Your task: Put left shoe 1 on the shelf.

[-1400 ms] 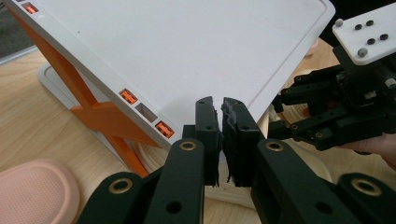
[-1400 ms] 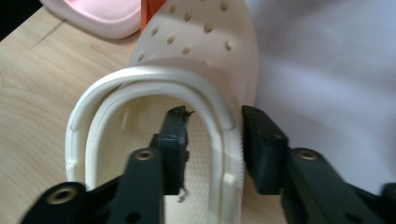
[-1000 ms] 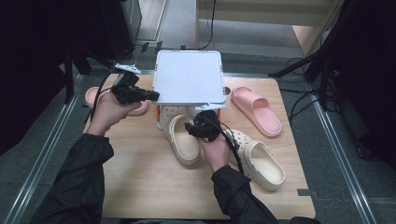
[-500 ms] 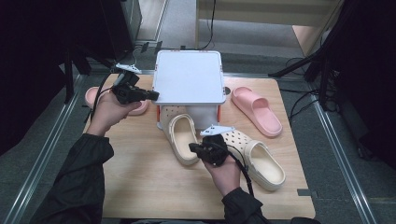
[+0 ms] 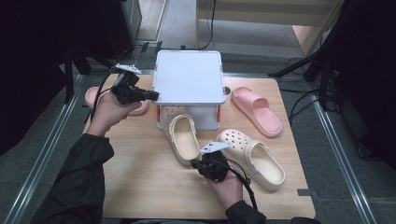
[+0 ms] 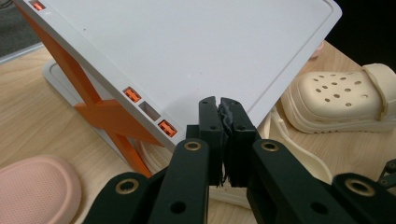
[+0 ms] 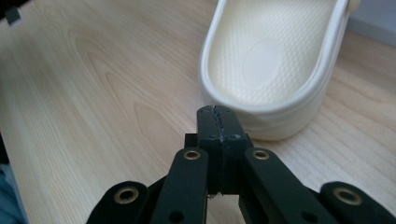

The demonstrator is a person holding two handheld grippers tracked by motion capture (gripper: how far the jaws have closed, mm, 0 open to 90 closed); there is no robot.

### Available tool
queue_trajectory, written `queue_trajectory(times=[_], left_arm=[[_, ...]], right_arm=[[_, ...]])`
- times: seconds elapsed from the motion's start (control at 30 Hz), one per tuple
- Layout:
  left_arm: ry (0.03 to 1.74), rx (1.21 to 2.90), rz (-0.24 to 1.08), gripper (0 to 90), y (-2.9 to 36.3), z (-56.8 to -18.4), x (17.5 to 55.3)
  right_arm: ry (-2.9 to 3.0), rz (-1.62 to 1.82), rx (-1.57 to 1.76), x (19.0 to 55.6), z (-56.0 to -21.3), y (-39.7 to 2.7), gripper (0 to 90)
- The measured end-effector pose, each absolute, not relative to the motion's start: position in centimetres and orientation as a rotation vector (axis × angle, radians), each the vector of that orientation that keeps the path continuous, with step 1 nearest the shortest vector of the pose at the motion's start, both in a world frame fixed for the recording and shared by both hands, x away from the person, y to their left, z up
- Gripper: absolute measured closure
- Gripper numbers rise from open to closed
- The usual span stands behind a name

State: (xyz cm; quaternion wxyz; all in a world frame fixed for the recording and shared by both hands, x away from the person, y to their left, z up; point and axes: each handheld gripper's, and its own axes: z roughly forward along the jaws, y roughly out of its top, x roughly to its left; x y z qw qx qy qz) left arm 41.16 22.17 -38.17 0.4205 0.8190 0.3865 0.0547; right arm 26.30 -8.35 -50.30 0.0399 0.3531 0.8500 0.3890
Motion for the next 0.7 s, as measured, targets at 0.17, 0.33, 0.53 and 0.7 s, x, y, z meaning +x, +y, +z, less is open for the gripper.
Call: queue_trajectory(times=[0.17, 0.33, 0.53, 0.7], left_arm=[[0.964, 2.054, 0.148, 87.2, 22.1, -38.2, 41.1], [0.964, 2.051, 0.141, 87.2, 22.2, -38.2, 41.1], [0.967, 2.051, 0.145, 87.2, 22.1, -38.2, 41.1], [0.966, 2.05, 0.136, 87.2, 22.2, -38.2, 41.1]], right_arm=[[2.606, 1.102, 1.015, 26.7, -51.2, -7.9, 90.0], [2.604, 1.103, 1.017, 27.2, -51.2, -7.2, 90.0], [2.611, 1.126, 0.98, 27.7, -50.9, -6.1, 90.0], [2.598, 1.16, 0.969, 28.8, -50.1, -4.8, 90.0]])
